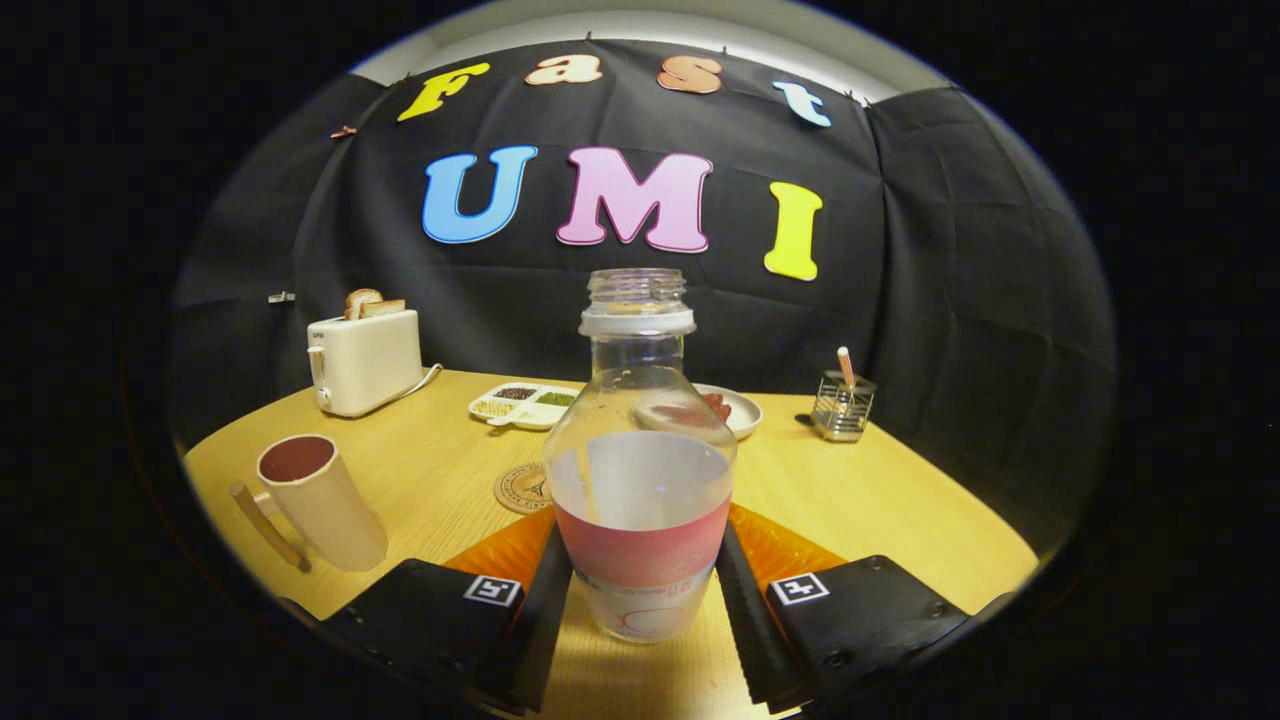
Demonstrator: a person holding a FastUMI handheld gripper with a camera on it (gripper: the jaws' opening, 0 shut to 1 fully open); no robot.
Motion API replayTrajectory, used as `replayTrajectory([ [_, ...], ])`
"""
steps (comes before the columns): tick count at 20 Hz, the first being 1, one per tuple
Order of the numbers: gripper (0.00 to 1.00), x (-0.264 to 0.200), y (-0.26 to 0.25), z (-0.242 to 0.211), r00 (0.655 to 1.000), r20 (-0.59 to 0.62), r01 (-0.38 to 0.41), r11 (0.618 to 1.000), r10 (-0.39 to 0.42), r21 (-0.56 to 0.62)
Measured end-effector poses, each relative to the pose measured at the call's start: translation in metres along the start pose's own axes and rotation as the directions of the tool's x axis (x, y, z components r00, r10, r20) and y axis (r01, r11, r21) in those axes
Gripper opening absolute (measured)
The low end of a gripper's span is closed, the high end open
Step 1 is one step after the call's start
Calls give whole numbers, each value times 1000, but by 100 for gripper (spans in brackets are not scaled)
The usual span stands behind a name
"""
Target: Take the bottle from table, then pour the juice into the cup, finally place the bottle on the coaster
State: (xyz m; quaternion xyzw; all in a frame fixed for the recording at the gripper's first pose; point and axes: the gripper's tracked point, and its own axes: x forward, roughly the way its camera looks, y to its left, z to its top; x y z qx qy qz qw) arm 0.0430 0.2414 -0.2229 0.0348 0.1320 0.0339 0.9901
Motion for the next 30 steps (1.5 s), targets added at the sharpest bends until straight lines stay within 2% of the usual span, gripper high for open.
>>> replayTrajectory([
  [3,75,-6,5,25,1000,-10,-15,996,14,-89],
  [5,74,-10,6,42,1000,-13,-1,982,-2,-191],
  [9,73,-15,7,67,998,-10,48,905,-58,-422],
  [15,73,-17,32,94,997,-3,65,808,-83,-585],
  [21,72,-17,59,88,997,22,69,645,-80,-761],
  [30,72,-5,83,71,998,18,41,460,-53,-887],
])
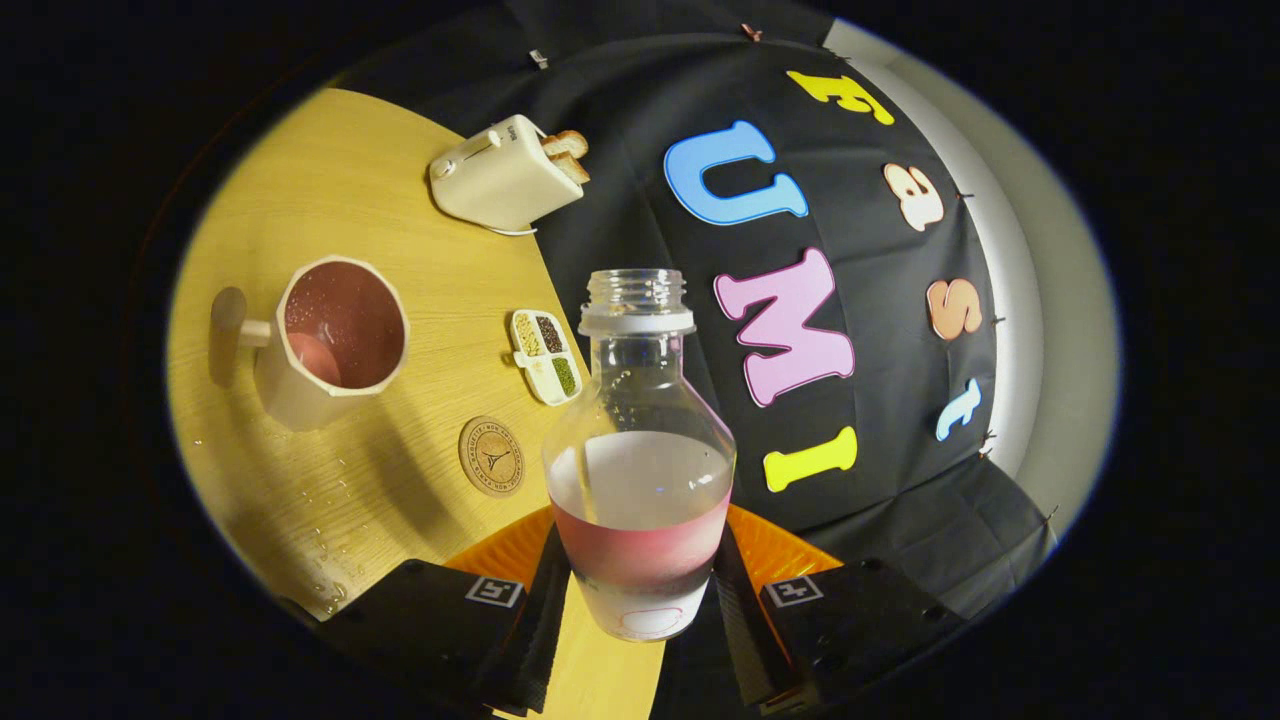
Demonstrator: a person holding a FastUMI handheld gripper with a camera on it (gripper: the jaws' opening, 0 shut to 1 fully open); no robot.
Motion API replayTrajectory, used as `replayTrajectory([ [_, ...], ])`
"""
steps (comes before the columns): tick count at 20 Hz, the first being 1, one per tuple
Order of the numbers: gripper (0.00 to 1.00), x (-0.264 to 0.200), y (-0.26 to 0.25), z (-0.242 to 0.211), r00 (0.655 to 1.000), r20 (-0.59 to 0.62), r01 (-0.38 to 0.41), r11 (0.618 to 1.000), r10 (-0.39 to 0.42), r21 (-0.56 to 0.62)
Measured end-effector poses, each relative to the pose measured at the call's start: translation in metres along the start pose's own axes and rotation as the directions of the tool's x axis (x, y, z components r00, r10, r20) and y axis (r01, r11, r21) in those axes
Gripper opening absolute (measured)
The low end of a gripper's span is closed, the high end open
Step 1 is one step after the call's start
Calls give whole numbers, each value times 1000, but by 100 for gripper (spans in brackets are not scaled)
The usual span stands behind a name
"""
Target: Take the bottle from table, then pour the juice into the cup, finally place the bottle on the coaster
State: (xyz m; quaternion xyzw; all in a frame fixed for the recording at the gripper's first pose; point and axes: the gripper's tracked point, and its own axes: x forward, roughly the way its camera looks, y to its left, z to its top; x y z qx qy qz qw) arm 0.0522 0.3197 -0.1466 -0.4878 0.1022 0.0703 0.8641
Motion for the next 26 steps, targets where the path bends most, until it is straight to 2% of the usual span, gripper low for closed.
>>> replayTrajectory([
  [7,72,9,17,3,1000,3,-4,990,5,-138],
  [12,72,15,24,2,1000,3,-12,981,13,-195],
  [17,72,19,29,6,999,34,-3,956,13,-295],
  [26,72,23,37,9,998,65,0,926,26,-377],
])
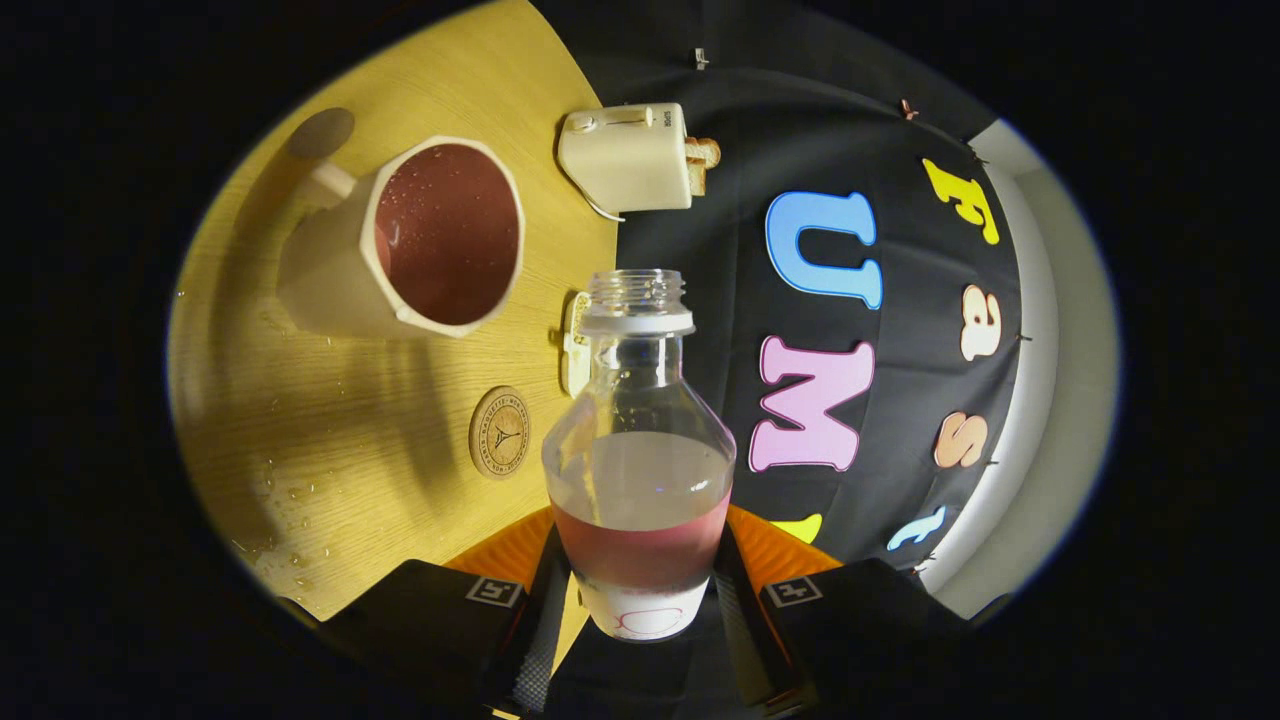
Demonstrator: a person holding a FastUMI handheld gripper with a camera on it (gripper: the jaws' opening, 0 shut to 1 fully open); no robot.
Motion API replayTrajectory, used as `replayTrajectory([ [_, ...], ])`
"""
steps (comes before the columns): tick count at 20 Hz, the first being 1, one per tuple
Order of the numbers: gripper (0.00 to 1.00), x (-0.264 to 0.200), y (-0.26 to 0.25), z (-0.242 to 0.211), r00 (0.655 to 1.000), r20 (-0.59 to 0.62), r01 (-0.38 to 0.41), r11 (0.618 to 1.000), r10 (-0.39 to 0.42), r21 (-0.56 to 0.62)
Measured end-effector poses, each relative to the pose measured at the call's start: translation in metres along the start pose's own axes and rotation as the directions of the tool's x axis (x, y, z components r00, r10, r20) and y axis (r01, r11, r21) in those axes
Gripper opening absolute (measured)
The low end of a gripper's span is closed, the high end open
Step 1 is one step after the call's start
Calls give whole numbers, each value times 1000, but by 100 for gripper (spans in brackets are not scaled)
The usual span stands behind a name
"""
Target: Take the bottle from table, then pour the juice into the cup, finally place the bottle on the coaster
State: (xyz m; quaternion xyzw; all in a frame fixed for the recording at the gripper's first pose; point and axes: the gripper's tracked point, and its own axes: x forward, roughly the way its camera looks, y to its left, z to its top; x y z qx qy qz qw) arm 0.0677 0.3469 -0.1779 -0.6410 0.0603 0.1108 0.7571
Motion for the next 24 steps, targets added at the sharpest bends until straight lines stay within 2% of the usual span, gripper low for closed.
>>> replayTrajectory([
  [7,72,0,8,1,1000,18,-5,999,6,-54],
  [24,72,6,-3,10,998,51,50,985,-41,-167],
])
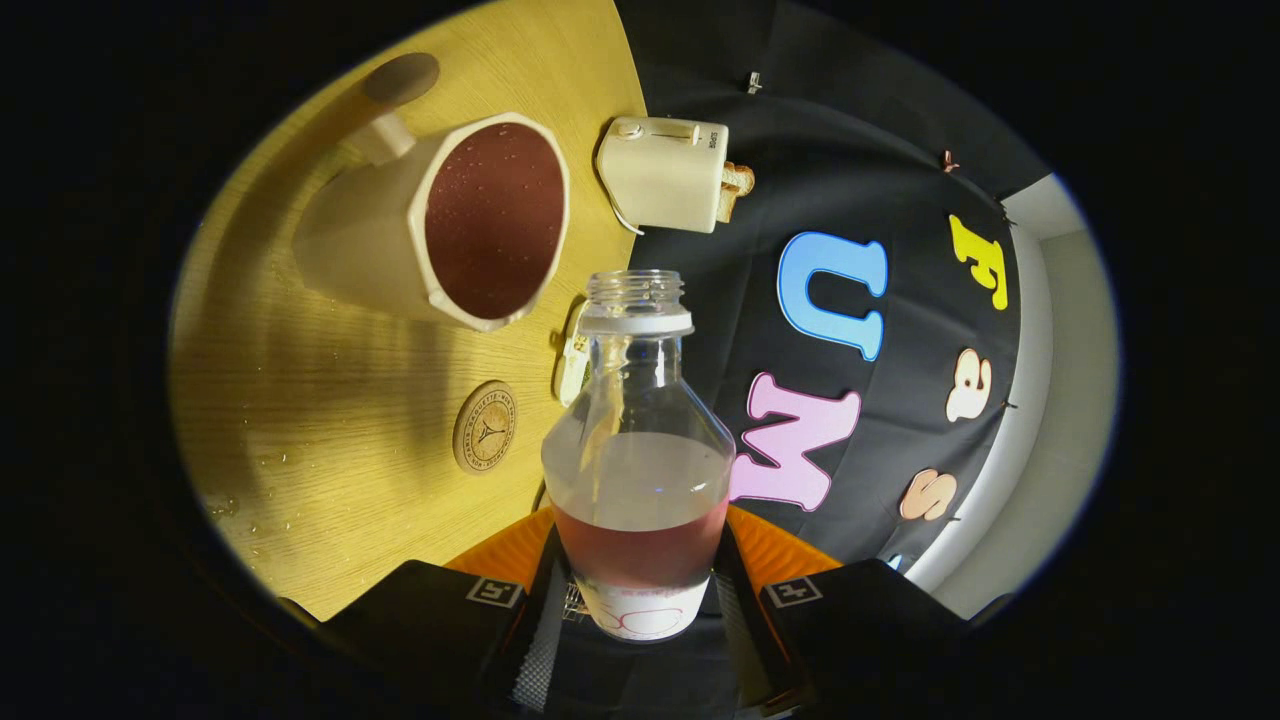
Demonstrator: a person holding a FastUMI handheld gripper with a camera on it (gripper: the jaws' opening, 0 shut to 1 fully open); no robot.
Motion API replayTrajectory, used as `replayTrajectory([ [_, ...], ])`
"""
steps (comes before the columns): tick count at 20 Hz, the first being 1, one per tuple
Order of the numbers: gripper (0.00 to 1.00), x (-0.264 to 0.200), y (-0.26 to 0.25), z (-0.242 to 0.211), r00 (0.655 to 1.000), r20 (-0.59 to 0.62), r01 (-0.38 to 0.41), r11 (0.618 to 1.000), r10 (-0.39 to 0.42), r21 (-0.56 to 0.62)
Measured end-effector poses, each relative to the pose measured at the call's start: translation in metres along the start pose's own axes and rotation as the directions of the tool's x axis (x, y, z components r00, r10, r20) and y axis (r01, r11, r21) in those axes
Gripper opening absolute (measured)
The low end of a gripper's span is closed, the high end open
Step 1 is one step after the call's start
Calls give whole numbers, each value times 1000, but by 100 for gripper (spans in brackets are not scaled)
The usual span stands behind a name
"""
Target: Take the bottle from table, then pour the juice into the cup, finally place the bottle on the coaster
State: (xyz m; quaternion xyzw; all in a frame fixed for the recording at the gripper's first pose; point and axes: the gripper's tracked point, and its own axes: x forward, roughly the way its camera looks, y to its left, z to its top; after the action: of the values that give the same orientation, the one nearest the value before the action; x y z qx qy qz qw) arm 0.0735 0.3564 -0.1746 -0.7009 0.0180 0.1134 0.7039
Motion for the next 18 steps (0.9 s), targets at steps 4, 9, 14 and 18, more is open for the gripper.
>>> replayTrajectory([
  [4,72,-1,1,3,1000,23,7,999,-7,-31],
  [9,72,-3,-4,7,999,43,21,998,-19,-55],
  [14,72,-2,-7,3,999,38,29,997,-27,-67],
  [18,72,1,-8,4,998,45,35,996,-31,-86],
])
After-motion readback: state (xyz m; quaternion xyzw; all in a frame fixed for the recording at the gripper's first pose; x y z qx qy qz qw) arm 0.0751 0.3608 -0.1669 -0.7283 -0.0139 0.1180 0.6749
